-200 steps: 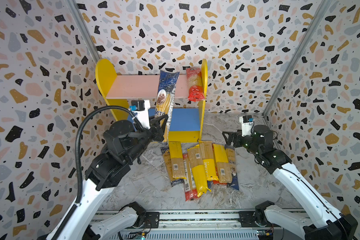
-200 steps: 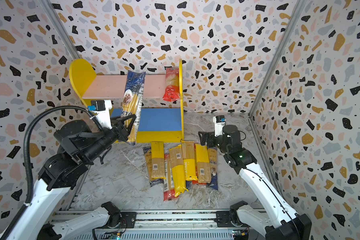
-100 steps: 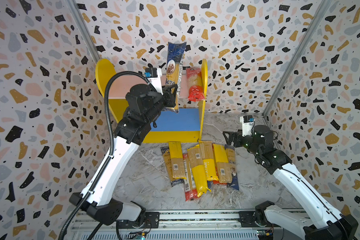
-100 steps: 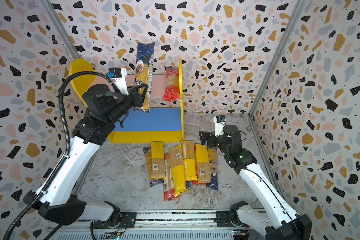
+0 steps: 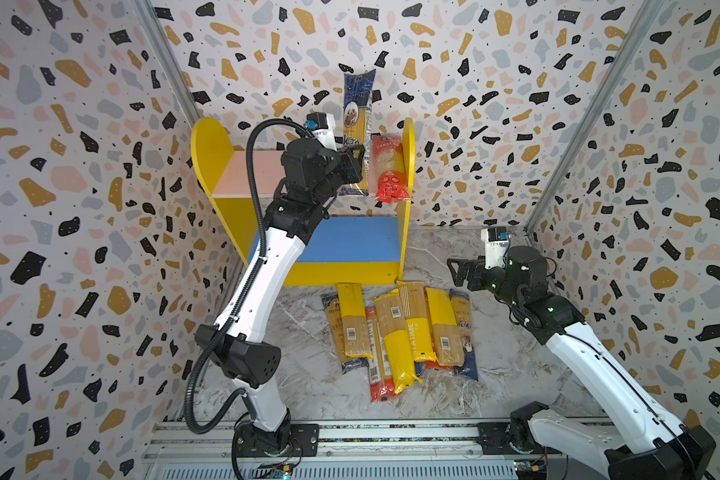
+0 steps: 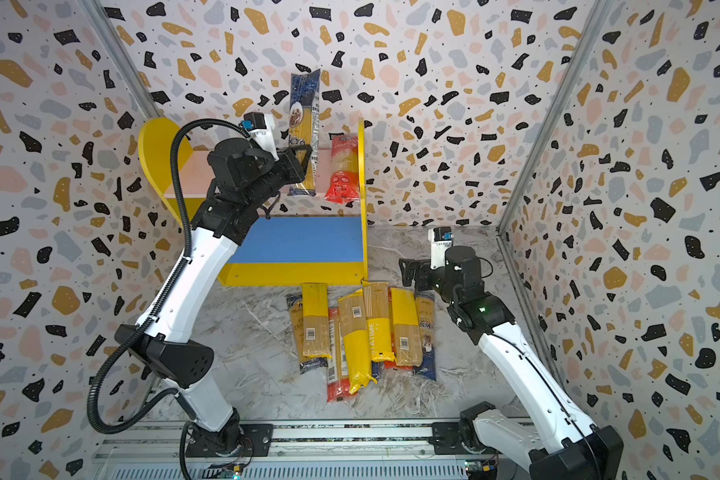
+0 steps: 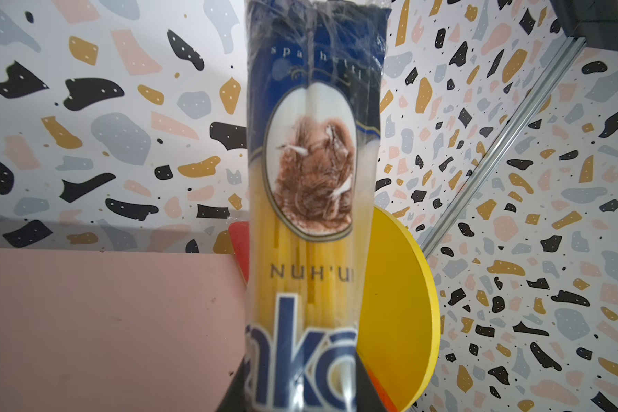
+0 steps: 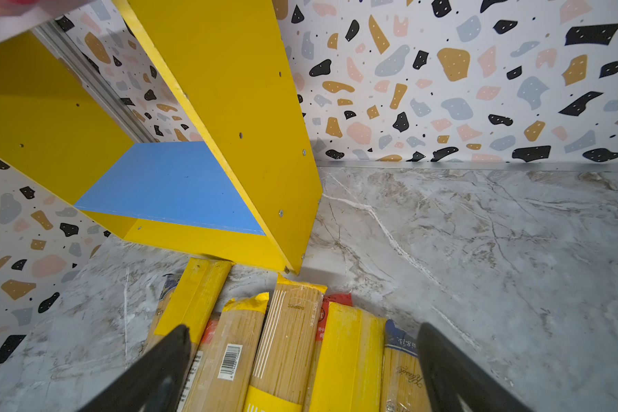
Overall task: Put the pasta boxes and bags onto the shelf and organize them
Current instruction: 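Lower the ankara bag beside the red-topped bag and open the left gripper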
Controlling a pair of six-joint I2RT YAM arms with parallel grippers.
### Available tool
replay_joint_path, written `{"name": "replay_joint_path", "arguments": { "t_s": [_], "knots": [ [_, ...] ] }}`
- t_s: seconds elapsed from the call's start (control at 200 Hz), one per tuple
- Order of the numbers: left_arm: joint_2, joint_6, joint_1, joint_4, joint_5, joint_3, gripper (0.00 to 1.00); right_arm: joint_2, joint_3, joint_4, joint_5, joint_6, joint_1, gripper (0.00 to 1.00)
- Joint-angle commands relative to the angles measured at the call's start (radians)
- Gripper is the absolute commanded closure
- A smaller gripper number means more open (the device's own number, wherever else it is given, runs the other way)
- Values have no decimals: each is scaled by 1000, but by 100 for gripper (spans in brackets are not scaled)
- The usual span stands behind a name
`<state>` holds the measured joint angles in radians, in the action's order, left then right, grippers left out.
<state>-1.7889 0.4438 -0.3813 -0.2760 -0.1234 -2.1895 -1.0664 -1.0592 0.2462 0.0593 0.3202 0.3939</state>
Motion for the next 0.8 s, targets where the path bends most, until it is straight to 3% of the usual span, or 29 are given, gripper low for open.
{"name": "replay_joint_path", "arguments": {
  "t_s": [0.0,0.3,0.796],
  "knots": [
    [16,28,6,135,-5,-115,100,-10,-41,14,-15,-4,5,1],
    [-56,79,12,-19,6,-231,100,-46,-39,-10,-9,-8,5,1],
    [-67,113,10,9,-19,-187,100,-73,-54,-16,-1,-23,3,1]
  ]
}}
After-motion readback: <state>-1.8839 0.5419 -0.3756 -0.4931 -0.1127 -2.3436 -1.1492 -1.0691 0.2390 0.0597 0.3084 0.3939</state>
